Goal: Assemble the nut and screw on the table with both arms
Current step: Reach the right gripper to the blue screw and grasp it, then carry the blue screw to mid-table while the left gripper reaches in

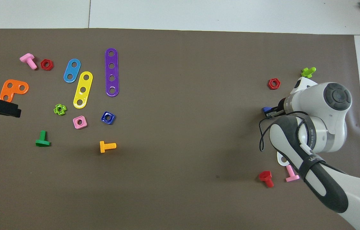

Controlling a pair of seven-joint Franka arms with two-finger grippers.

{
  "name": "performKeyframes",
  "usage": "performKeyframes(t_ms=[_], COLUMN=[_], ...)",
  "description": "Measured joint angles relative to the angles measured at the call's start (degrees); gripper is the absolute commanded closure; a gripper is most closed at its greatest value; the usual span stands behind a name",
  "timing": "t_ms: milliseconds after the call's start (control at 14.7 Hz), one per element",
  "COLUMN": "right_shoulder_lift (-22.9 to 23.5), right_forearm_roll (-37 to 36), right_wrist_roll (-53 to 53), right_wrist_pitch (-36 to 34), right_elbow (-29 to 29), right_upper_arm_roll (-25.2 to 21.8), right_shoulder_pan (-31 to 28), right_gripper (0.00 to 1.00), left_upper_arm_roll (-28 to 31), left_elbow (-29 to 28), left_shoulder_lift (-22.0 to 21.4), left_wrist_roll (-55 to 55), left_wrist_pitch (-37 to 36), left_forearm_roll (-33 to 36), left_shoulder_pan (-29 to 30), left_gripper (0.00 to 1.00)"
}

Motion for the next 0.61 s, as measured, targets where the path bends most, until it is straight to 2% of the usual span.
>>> performKeyframes(t_ms=[613], right_shoulder_lift=[-0.89], right_forearm_roll=[0.25], right_wrist_roll=[1.2], right_wrist_pitch=[-1.34], right_elbow=[1.52], right_upper_arm_roll=[0.02], right_shoulder_pan=[0.04], right_gripper=[1.0], left_upper_arm_roll=[0.02], left_elbow=[0.0], left_shoulder_lift=[0.0], left_wrist_roll=[-0.06], left_wrist_pitch=[0.36], left_forearm_roll=[0.0], left_shoulder_pan=[0.01], left_gripper=[0.0])
